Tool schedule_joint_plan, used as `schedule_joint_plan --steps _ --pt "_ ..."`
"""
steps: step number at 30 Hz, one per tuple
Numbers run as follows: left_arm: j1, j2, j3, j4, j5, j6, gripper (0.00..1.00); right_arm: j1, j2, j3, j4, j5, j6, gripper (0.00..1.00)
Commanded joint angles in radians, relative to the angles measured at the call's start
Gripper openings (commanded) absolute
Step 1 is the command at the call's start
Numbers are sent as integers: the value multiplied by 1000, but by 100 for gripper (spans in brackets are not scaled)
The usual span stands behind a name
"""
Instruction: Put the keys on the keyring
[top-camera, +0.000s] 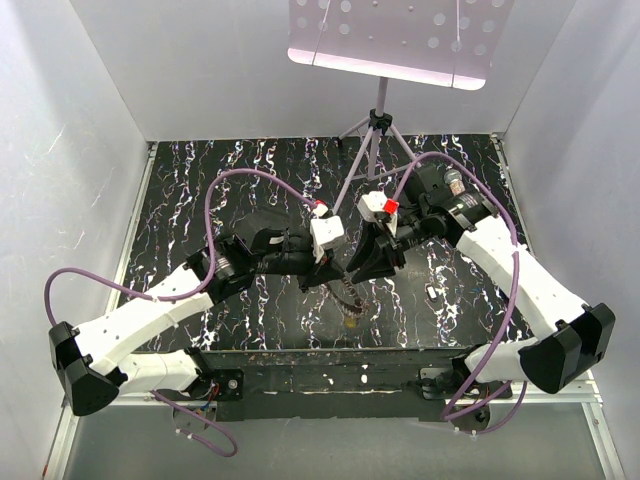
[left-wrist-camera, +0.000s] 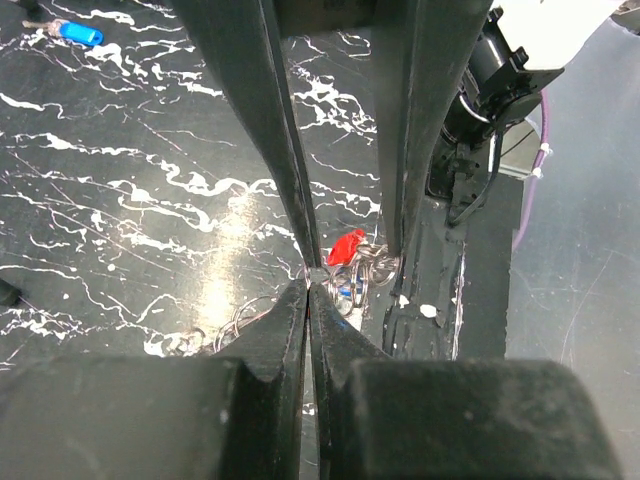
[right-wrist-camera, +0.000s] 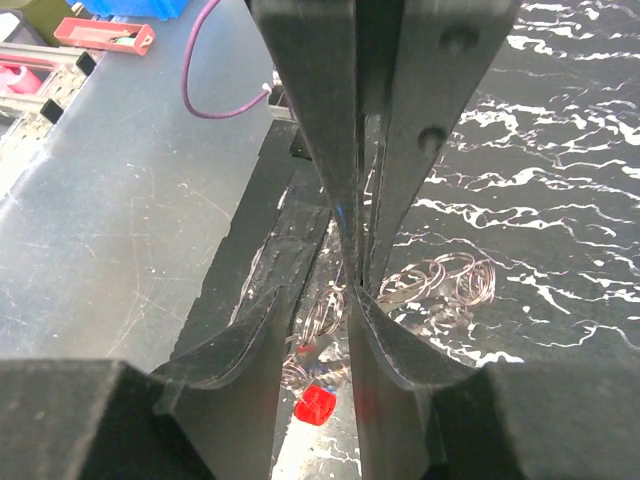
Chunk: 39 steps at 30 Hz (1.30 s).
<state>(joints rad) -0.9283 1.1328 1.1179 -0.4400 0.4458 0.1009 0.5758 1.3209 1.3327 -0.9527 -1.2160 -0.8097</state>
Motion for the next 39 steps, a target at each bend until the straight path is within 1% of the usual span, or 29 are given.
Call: schedule_joint_plan --steps 1,7,19,28,34,39 --pt "-4 -51 -21 49 14 -12 0 -28 -11 95 -87 -17 -62 39" --pt "-4 -54 -21 60 28 -23 0 -44 -12 33 22 50 27 39" --pt "-4 -70 -35 98 28 -43 0 -16 -2 -21 69 56 40 36" --pt "-4 -70 -44 118 36 -58 0 -5 3 -20 78 52 46 36" --pt "-4 -68 -52 127 28 -67 0 4 3 -21 74 35 44 29" --pt "-4 -84 -64 144 13 -73 0 9 -2 -36 81 41 43 28"
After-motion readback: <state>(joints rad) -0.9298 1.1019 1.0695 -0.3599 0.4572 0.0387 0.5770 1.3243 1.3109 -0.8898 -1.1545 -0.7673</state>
